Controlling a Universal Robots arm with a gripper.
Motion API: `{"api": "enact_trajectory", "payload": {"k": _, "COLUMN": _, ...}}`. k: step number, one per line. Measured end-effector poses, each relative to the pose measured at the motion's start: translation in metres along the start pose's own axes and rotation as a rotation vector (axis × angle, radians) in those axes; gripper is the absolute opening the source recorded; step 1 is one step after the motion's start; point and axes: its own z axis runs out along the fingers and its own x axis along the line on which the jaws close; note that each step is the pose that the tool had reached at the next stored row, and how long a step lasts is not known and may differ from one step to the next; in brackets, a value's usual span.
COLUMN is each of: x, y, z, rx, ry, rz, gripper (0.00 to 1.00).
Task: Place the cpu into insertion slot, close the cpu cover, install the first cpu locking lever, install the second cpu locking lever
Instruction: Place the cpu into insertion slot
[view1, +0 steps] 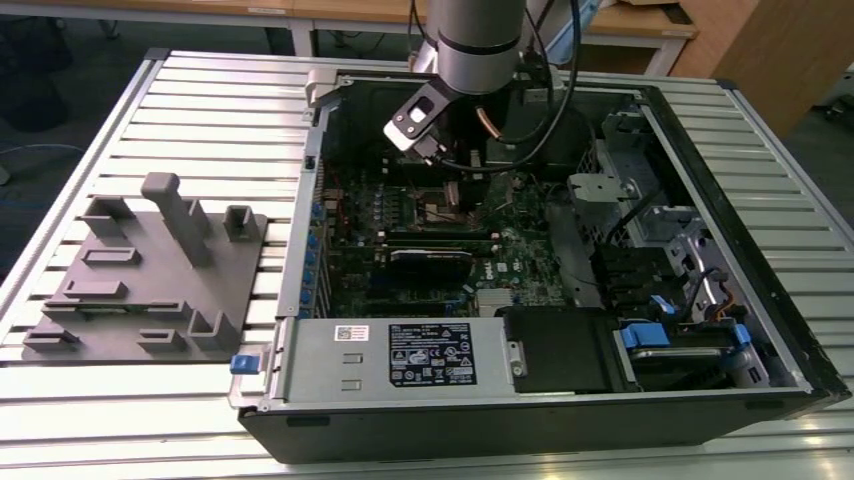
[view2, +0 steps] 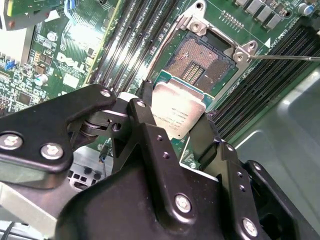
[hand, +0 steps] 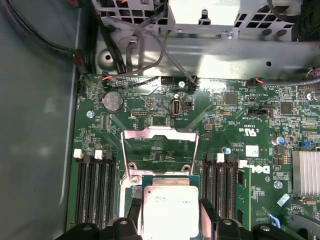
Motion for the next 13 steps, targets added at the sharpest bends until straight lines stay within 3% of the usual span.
{"api": "enact_trajectory", "payload": {"k": 2, "x": 0.0001, "y": 0.0000, "z": 0.0002, "rx": 0.0038, "ry": 0.0001, "rz": 0.000, "gripper": 0.54}}
{"api": "enact_trajectory", "payload": {"k": 5, "x": 0.0000, "y": 0.0000, "z": 0.0007, "rx": 0.0353, "ry": 0.0005, "rz": 0.001, "gripper": 0.54}}
{"api": "enact_trajectory", "payload": {"k": 10, "x": 0.0000, "y": 0.0000, "z": 0.0007, "rx": 0.0394, "ry": 0.0025, "rz": 0.001, "gripper": 0.54}}
{"api": "enact_trajectory", "payload": {"k": 13, "x": 0.0000, "y": -0.0002, "z": 0.0010, "rx": 0.0388, "ry": 0.0201, "rz": 0.001, "gripper": 0.54}}
